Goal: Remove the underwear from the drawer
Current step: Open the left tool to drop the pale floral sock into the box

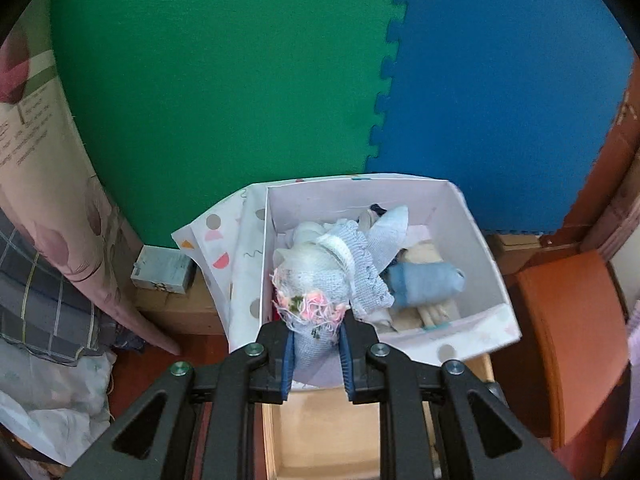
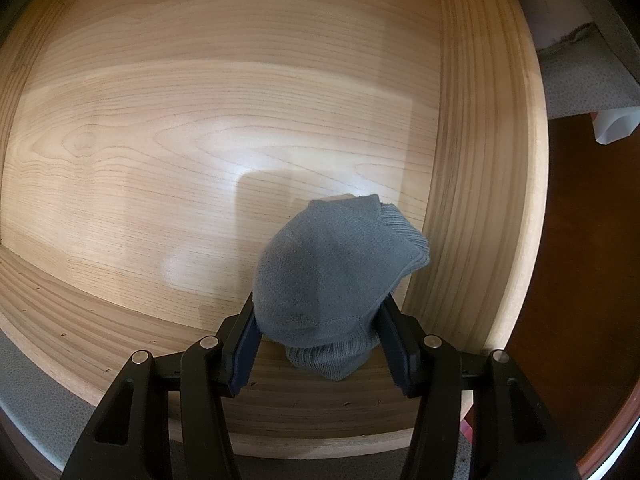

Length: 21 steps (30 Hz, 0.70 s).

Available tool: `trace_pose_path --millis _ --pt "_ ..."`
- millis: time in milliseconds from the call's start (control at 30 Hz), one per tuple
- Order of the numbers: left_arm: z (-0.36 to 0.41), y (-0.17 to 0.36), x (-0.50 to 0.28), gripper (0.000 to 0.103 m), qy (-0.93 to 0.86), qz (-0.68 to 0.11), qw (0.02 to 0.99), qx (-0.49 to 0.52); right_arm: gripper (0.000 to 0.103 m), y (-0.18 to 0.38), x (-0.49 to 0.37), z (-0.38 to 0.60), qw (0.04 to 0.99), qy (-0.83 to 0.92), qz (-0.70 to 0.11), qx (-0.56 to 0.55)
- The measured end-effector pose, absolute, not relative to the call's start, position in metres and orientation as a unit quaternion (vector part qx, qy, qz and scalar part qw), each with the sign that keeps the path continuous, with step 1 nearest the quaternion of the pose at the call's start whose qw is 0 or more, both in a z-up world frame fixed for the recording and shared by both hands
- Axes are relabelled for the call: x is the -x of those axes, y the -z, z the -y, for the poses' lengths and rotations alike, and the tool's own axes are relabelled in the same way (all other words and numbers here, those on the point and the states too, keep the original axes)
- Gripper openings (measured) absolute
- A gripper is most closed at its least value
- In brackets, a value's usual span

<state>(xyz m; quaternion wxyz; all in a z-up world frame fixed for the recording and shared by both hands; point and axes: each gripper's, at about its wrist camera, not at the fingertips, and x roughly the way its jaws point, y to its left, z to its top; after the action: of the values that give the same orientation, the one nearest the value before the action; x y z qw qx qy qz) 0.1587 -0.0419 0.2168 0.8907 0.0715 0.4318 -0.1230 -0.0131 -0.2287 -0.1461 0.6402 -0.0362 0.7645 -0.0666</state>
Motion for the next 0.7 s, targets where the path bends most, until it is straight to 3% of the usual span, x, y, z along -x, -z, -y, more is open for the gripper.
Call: trace_pose_path --millis 433,700 --pt "0.059 -0.12 -0.225 0.019 0.071 -0.504 0.856 -0.092 0.052 0.146 0.011 0.235 0.642 0.065 -0.763 0.035" --pt "0.057 -0.101 -0.233 0.023 0.063 -0.513 0.851 -0.096 0.052 0.146 0.01 0.234 0.642 0.066 -0.763 0.035"
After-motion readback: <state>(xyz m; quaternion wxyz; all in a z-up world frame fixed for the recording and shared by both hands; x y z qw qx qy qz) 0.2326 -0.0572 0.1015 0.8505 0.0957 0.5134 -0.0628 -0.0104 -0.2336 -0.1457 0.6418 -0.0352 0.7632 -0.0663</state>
